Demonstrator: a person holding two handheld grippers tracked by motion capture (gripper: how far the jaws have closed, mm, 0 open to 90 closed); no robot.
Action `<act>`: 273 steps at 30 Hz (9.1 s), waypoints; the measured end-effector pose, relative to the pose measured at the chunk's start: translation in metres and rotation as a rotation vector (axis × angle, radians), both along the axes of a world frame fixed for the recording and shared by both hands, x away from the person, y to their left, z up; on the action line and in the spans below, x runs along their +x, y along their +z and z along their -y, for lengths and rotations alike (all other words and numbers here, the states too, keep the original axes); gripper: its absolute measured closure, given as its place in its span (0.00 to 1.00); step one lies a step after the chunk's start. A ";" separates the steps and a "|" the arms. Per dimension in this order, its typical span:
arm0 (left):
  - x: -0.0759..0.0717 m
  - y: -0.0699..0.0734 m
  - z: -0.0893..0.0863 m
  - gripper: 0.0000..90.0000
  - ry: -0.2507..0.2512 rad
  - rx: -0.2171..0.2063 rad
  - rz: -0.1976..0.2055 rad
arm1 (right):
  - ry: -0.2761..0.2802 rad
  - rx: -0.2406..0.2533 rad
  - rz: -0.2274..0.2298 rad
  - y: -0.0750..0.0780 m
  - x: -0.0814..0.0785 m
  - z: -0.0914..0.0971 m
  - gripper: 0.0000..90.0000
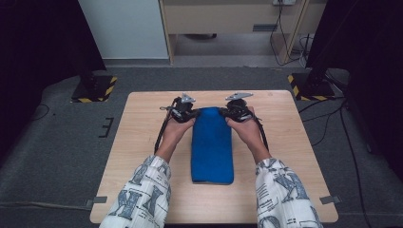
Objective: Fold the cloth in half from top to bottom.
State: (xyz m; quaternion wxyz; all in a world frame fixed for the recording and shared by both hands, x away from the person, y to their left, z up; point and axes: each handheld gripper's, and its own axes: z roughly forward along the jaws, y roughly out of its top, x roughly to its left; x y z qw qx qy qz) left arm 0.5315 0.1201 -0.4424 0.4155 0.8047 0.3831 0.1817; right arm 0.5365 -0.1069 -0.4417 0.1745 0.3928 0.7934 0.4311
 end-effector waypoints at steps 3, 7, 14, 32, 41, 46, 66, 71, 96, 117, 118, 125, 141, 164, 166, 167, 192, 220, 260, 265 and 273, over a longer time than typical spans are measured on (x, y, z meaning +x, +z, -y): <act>-0.004 0.004 0.000 0.95 -0.005 0.003 0.008 | 0.016 -0.001 0.019 0.002 -0.006 0.000 0.95; -0.008 0.008 -0.001 0.95 -0.005 0.006 0.013 | 0.021 -0.003 0.028 0.006 -0.012 0.001 0.95; -0.014 0.013 0.002 0.95 -0.016 0.003 0.019 | 0.027 0.003 0.043 0.009 -0.021 0.004 0.95; -0.048 0.009 0.006 0.94 -0.078 0.031 0.055 | 0.063 0.016 0.064 0.004 -0.060 0.015 0.95; -0.067 0.007 0.000 0.94 -0.116 0.043 0.072 | 0.099 0.022 0.064 -0.007 -0.080 0.016 0.94; -0.080 0.009 -0.006 0.94 -0.119 0.020 0.079 | 0.117 0.029 0.078 -0.001 -0.093 0.014 0.94; -0.121 -0.010 -0.003 0.93 -0.173 0.013 0.071 | 0.165 0.012 0.047 -0.026 -0.125 0.023 0.93; -0.129 -0.017 -0.006 0.93 -0.181 0.005 0.058 | 0.178 0.013 0.042 -0.031 -0.130 0.024 0.93; -0.148 -0.039 -0.016 0.91 -0.177 -0.026 0.008 | 0.216 -0.001 0.014 -0.044 -0.146 0.020 0.91; -0.160 -0.056 -0.018 0.86 -0.203 -0.025 -0.026 | 0.232 -0.043 -0.010 -0.059 -0.162 0.018 0.88; -0.160 -0.056 -0.017 0.86 -0.204 -0.025 -0.027 | 0.231 -0.043 -0.012 -0.060 -0.163 0.019 0.88; -0.163 -0.061 -0.016 0.80 -0.205 -0.002 -0.037 | 0.231 -0.037 -0.026 -0.065 -0.167 0.023 0.85; -0.173 -0.066 -0.019 0.63 -0.206 0.013 -0.039 | 0.223 -0.040 -0.056 -0.069 -0.174 0.030 0.71; -0.194 -0.058 -0.025 0.61 -0.235 -0.032 -0.041 | 0.203 -0.018 -0.079 -0.058 -0.189 0.038 0.54; -0.195 -0.057 -0.026 0.61 -0.238 -0.032 -0.039 | 0.200 -0.013 -0.077 -0.057 -0.189 0.038 0.54; -0.196 -0.057 -0.026 0.60 -0.238 -0.031 -0.040 | 0.198 -0.012 -0.076 -0.056 -0.189 0.038 0.54; -0.194 -0.061 -0.024 0.38 -0.252 -0.081 -0.049 | 0.155 -0.029 -0.080 -0.056 -0.169 0.018 0.54; -0.174 -0.052 -0.039 0.19 -0.124 -0.091 -0.013 | 0.118 -0.042 -0.081 -0.068 -0.168 0.039 0.31; -0.161 -0.055 -0.078 0.06 -0.027 -0.057 -0.074 | -0.036 0.013 -0.026 -0.043 -0.151 0.096 0.10; -0.159 -0.057 -0.087 0.06 -0.010 -0.050 -0.085 | -0.059 0.019 -0.019 -0.042 -0.151 0.109 0.10; -0.153 -0.059 -0.111 0.06 0.026 -0.014 -0.103 | -0.125 0.020 -0.018 -0.044 -0.150 0.137 0.10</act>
